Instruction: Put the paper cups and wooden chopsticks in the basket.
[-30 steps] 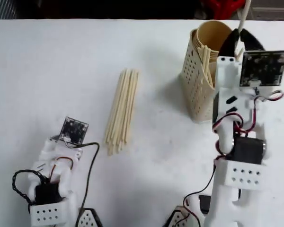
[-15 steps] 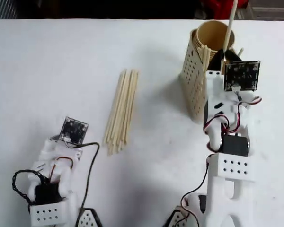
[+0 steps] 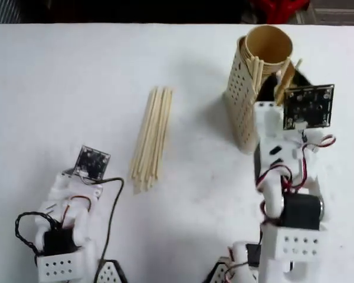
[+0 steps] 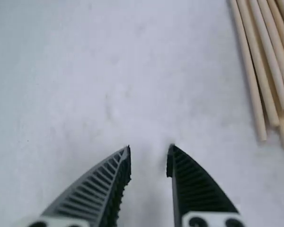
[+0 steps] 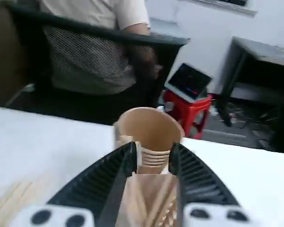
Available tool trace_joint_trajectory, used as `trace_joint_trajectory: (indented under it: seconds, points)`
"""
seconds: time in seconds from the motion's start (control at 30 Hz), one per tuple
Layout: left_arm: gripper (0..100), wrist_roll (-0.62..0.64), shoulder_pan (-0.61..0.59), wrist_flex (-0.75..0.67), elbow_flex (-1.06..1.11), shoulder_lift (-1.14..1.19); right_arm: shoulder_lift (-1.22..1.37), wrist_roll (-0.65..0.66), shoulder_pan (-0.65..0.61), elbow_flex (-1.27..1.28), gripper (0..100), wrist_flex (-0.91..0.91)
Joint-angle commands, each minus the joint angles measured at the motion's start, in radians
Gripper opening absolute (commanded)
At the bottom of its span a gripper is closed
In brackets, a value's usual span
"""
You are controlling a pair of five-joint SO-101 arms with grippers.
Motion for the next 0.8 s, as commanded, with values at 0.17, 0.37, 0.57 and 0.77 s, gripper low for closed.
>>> trace_joint_trajectory:
  seconds: [0.17, 0.37, 0.57, 0.77]
  points:
    - [15, -0.008, 0.01, 0.005, -0.003, -0.008, 0.223, 0.003, -0.36, -0.295, 11.5, 0.403]
    - [15, -0.008, 0.01, 0.006, -0.003, -0.008, 0.573, 0.002, -0.496, -0.354, 11.6, 0.395]
    - [15, -0.008, 0.01, 0.006, -0.003, -0.008, 0.908, -0.068, -0.515, -0.474, 11.6, 0.389]
    - [15, -0.008, 0.01, 0.006, -0.003, -0.008, 1.196, -0.086, -0.558, -0.598, 11.6, 0.383]
